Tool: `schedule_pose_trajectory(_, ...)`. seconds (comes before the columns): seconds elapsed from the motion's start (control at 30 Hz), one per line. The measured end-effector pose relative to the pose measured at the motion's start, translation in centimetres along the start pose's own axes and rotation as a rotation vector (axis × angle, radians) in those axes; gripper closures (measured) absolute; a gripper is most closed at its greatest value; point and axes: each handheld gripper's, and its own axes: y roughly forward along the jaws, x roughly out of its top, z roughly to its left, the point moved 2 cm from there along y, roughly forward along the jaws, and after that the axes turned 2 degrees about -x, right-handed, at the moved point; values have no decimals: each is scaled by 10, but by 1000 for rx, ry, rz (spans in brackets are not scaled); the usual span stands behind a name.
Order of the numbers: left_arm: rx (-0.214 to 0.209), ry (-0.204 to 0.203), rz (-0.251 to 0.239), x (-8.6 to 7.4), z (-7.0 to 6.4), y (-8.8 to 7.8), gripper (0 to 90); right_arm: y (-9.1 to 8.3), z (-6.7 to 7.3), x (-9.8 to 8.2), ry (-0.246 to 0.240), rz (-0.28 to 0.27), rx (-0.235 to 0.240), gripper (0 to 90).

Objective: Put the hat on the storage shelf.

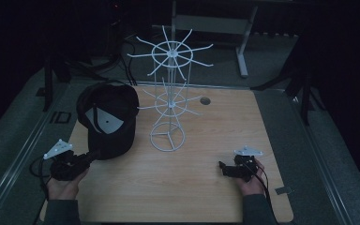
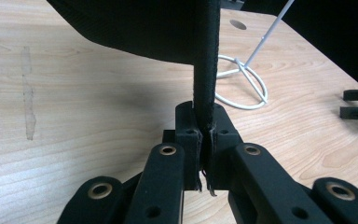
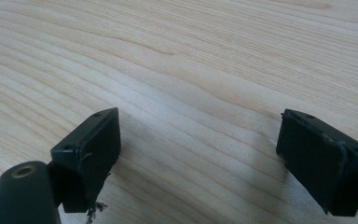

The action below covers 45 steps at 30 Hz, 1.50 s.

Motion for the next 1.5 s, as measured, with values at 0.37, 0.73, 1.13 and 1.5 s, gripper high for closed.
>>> schedule_pose_trajectory(0.37, 15, 10, -24, 5, -4, -2, 863, 0, 0, 0, 0, 0, 0, 134)
schedule_pose_trajectory(0.73, 19, 16, -53, 10, -8, -4, 865, 0, 0, 0, 0, 0, 0, 134)
schedule_pose_trajectory(1.13, 21, 18, -92, 17, -12, -5, 865, 0, 0, 0, 1, 0, 0, 134)
schedule_pose_trajectory(1.5, 31, 20, -117, 21, -15, -6, 865, 0, 0, 0, 1, 0, 0, 134)
